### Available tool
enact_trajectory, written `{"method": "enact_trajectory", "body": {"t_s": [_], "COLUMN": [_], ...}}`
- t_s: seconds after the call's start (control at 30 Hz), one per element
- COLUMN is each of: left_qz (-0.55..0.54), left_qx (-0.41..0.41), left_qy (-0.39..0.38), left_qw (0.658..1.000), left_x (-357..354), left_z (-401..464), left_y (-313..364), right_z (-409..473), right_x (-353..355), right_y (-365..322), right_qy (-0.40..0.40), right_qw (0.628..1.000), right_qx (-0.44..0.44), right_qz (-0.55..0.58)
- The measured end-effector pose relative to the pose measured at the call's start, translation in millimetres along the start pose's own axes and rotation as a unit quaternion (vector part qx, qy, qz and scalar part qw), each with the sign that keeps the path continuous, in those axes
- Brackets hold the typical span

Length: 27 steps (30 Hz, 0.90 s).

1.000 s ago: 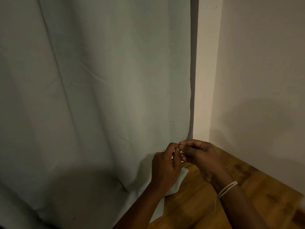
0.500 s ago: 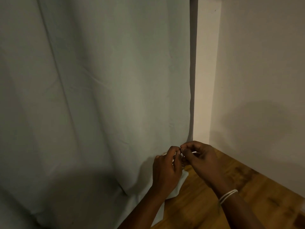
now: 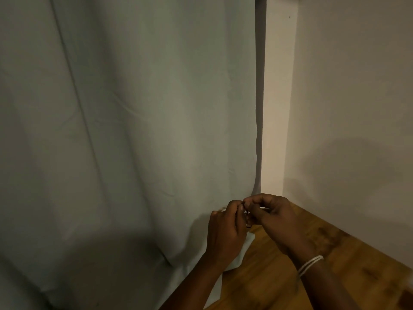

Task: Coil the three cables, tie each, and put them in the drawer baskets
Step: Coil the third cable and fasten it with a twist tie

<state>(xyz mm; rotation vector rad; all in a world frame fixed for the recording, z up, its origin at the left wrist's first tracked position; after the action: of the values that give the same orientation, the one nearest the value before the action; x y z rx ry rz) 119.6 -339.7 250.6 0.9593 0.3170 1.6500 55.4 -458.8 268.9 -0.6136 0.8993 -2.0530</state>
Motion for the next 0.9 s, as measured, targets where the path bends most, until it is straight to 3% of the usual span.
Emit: {"method": "enact_trajectory", "body": {"t_s": [0.37,0.6,0.8,0.9], "left_qz": [0.009,0.024,0.012,-0.043], "left_qx": [-0.012,-0.022,-0.015,0.011], "left_qy": [-0.068,-0.061,-0.07,-0.064], "left_qw": [0.998,0.998,0.997,0.997], "left_x": [-8.8,-6.2,-6.5,-0.5], "left_z": [-4.2,-0.1,-1.8,0.0], "left_y": [-3.7,-1.6,-1.6,-4.7], "right_z": [3.6,2.6,4.9,4.6], "right_x": [0.8,-0.3,-1.4,-1.6], "right_y": [-2.7,-3.7,-8.6,-9.3], "right_qy": [-0.08,-0.073,-0.084,-0.071], "right_qw": [0.996,0.988,0.986,0.99], "right_qx": [0.005,0.043,0.054,0.054], "right_qz": [-0.037,-0.129,-0.132,-0.107]}}
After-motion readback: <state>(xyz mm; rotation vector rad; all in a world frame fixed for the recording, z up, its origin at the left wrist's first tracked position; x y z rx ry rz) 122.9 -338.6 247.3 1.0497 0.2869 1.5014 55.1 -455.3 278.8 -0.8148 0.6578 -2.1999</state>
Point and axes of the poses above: each hand's wrist, its own z-axis towards the middle knuckle, its own x-axis out of the back of the hand, y = z × x, the point moved 8 cm from there along z, towards the middle knuckle, and after that the axes turned 15 degrees about x, right-handed, at the moved point
